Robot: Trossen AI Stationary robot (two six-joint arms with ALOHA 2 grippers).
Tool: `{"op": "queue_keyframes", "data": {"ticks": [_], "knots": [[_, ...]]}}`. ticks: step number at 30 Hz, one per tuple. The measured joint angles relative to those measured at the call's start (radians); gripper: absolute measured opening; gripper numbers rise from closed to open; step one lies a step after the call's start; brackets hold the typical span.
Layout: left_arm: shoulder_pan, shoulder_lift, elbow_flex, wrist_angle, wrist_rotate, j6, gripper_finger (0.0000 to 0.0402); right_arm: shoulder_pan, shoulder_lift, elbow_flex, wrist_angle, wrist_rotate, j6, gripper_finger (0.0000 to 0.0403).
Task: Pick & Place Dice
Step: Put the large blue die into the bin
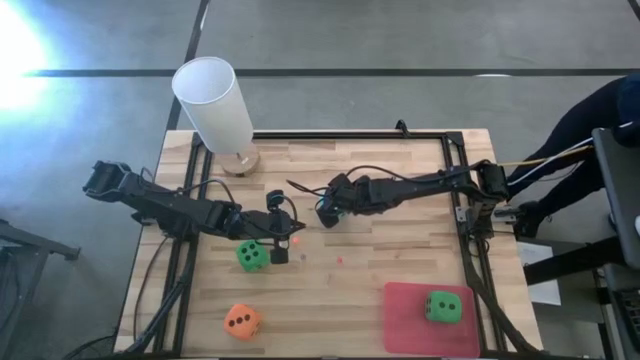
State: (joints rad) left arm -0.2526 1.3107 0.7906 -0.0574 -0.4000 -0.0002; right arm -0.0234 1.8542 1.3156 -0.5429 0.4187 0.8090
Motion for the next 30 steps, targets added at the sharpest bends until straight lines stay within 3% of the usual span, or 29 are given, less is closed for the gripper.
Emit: {"op": "queue_keyframes", "data": {"ticks": [30], "knots": [[0.000, 0.000, 0.000, 0.000, 0.000, 0.000, 0.0019, 0.004, 0.008, -0.009, 0.010, 0.002, -0.004, 0.0400]]}}
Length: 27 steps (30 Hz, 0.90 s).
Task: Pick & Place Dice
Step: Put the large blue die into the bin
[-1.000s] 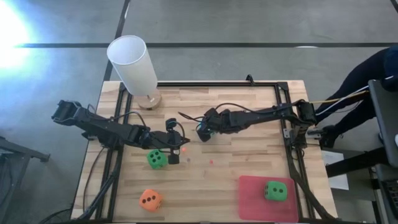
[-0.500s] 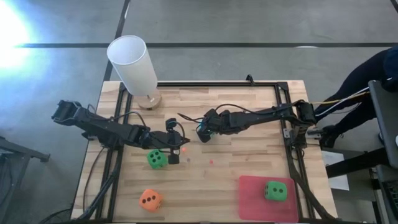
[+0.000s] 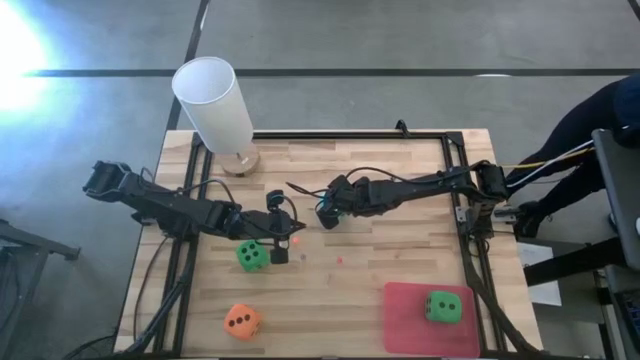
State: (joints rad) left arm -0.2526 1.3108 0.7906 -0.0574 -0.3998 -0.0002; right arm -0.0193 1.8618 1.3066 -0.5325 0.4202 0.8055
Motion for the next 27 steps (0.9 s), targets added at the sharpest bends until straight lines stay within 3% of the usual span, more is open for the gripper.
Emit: {"op": "queue_keyframes", "data": {"ticks": [27], "knots": [[0.000, 0.000, 0.000, 0.000, 0.000, 0.000, 0.0019, 0.000, 0.001, -0.034, 0.053, 0.001, 0.000, 0.0400]]}}
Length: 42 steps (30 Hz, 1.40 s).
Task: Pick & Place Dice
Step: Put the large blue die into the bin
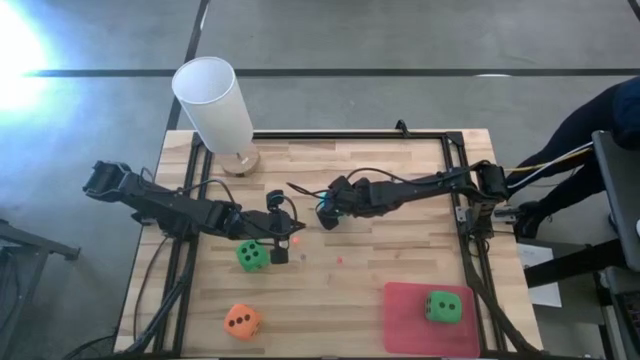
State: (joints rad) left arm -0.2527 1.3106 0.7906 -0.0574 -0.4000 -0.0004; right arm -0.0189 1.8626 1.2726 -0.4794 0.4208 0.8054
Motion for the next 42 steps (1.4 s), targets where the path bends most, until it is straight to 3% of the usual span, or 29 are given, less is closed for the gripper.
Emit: {"op": "queue_keyframes", "data": {"ticks": [42], "knots": [[0.000, 0.000, 0.000, 0.000, 0.000, 0.000, 0.0019, 0.000, -0.002, -0.038, 0.034, 0.001, 0.004, 0.0400]]}}
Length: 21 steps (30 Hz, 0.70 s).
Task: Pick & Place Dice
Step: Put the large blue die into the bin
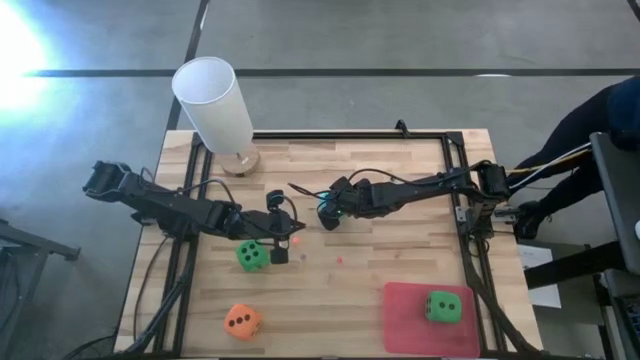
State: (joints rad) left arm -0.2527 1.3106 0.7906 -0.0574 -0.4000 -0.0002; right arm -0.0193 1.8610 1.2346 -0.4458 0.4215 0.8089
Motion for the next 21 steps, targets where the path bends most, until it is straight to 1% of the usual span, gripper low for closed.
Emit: {"op": "queue_keyframes", "data": {"ticks": [21], "knots": [[0.000, 0.000, 0.000, 0.000, 0.000, 0.000, 0.0019, 0.000, 0.002, -0.001, 0.005, -0.003, 0.029, 0.0399]]}}
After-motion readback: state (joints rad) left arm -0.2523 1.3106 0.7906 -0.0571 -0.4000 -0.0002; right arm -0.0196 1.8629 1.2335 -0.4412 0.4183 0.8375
